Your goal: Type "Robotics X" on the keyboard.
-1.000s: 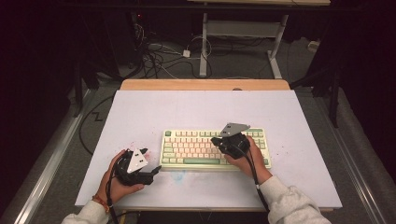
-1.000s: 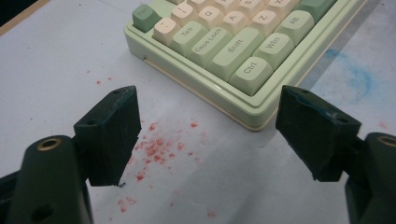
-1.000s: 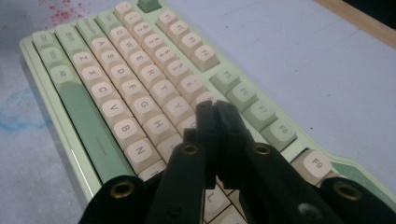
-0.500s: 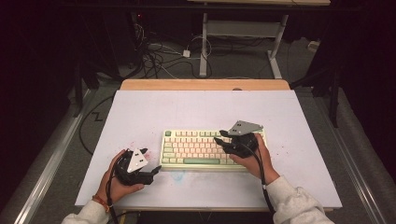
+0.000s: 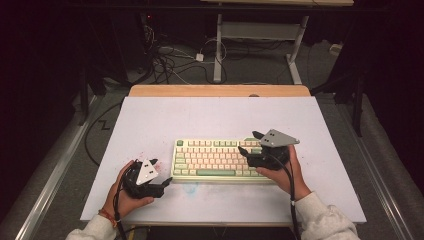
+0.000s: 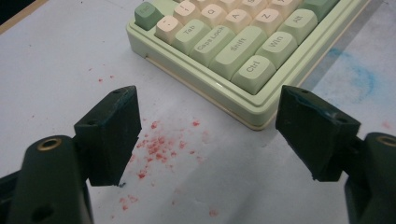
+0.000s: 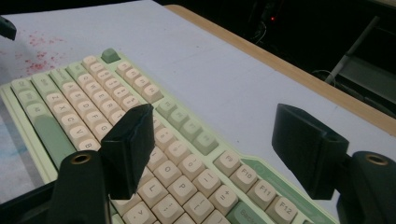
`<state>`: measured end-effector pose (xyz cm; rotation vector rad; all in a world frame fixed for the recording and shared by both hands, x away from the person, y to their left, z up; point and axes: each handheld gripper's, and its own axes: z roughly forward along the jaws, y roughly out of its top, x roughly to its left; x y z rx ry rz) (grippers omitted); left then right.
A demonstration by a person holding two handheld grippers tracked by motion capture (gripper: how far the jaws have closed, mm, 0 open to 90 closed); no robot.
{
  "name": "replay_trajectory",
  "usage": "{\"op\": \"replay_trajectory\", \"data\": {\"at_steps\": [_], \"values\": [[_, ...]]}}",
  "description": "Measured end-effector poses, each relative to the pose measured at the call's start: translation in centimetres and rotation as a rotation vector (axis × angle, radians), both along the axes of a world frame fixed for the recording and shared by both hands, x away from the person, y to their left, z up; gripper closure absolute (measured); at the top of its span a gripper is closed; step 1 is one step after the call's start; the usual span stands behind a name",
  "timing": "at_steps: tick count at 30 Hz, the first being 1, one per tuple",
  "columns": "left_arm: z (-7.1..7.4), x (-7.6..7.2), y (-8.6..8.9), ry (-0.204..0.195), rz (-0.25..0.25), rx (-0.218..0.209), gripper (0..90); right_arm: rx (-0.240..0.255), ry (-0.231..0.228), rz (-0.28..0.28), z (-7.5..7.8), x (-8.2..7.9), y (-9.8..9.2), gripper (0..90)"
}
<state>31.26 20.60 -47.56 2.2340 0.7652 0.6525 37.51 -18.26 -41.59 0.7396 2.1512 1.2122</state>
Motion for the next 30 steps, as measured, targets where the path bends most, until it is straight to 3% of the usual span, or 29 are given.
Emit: {"op": "replay_trajectory", "data": {"at_steps": [7, 21, 30], "values": [[0.1, -0.1, 0.1, 0.011, -0.020, -0.002, 22.9, 0.007, -0.045, -0.043, 0.3, -0.9, -1.5, 26.5], [0.3, -0.2, 0.3, 0.004, -0.014, -0.008, 23.6, 0.004, -0.099, -0.091, -0.3, -3.4, -4.5, 26.5], [0.8, -0.3, 0.7, 0.004, -0.015, -0.043, 25.4, 0.005, -0.077, -0.115, -1.7, -5.1, -5.8, 26.5]]}}
